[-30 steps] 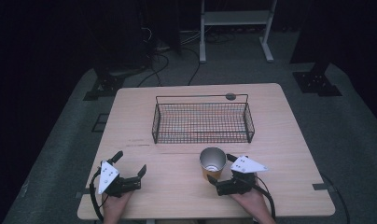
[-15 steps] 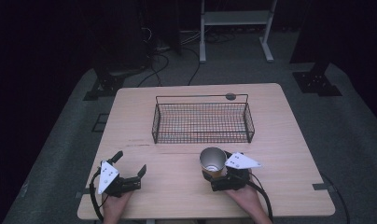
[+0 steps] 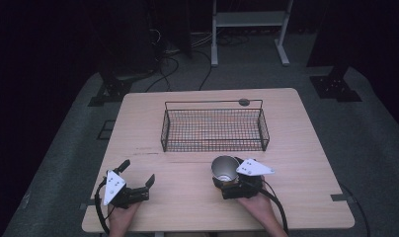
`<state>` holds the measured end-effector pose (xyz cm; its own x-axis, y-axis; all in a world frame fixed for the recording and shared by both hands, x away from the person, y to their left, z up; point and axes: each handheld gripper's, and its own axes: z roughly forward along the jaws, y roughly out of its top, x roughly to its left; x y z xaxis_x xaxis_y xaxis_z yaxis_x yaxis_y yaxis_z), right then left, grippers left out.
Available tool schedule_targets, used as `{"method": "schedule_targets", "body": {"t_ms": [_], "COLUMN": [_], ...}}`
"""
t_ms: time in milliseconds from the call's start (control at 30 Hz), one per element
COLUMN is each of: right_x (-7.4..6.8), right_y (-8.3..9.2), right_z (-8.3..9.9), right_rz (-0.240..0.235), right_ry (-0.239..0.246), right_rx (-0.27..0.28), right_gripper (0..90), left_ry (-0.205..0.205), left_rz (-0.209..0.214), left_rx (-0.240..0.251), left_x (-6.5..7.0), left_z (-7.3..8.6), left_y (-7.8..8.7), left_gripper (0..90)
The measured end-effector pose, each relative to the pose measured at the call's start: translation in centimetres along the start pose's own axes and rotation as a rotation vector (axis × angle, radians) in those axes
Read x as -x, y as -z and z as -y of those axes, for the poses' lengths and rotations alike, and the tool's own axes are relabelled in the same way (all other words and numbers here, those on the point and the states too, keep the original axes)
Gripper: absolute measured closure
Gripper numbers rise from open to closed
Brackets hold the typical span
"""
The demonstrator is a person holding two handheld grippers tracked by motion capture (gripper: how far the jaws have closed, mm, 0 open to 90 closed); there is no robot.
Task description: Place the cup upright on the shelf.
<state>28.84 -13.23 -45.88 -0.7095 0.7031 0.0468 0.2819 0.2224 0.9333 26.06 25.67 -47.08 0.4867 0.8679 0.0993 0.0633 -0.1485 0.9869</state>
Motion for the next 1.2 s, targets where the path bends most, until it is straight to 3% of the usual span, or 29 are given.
{"method": "schedule_targets", "body": {"t_ms": [200,267,367,400,700,1200], "right_x": [0.1,0.1,0.1,0.1,0.4,2.6], "right_y": [-0.1,0.0,0.0,0.0,0.2,1.1], "right_z": [0.0,0.0,-0.1,-0.1,-0.2,-3.4], "right_rz": [-0.004,-0.015,-0.017,-0.022,-0.023,-0.049], "right_ry": [-0.007,-0.007,0.001,-0.001,-0.015,-0.025], "right_rx": [0.003,0.003,0.006,0.008,0.011,0.014], "right_gripper": [0.2,5.9,7.4,12.6,12.5,12.5], "left_ry": [0.001,0.002,0.002,0.002,0.002,0.003], "left_rz": [0.0,0.0,0.0,0.0,0.001,0.001], "left_rx": [0.0,0.0,0.001,0.001,0.002,0.001], "left_x": [0.0,0.0,0.0,0.0,0.0,0.0], "left_z": [0.0,0.0,0.0,0.0,0.0,0.0], "left_y": [0.0,0.0,0.0,0.0,0.0,0.0], "left_gripper": [0.0,0.0,0.0,0.0,0.0,0.0]}}
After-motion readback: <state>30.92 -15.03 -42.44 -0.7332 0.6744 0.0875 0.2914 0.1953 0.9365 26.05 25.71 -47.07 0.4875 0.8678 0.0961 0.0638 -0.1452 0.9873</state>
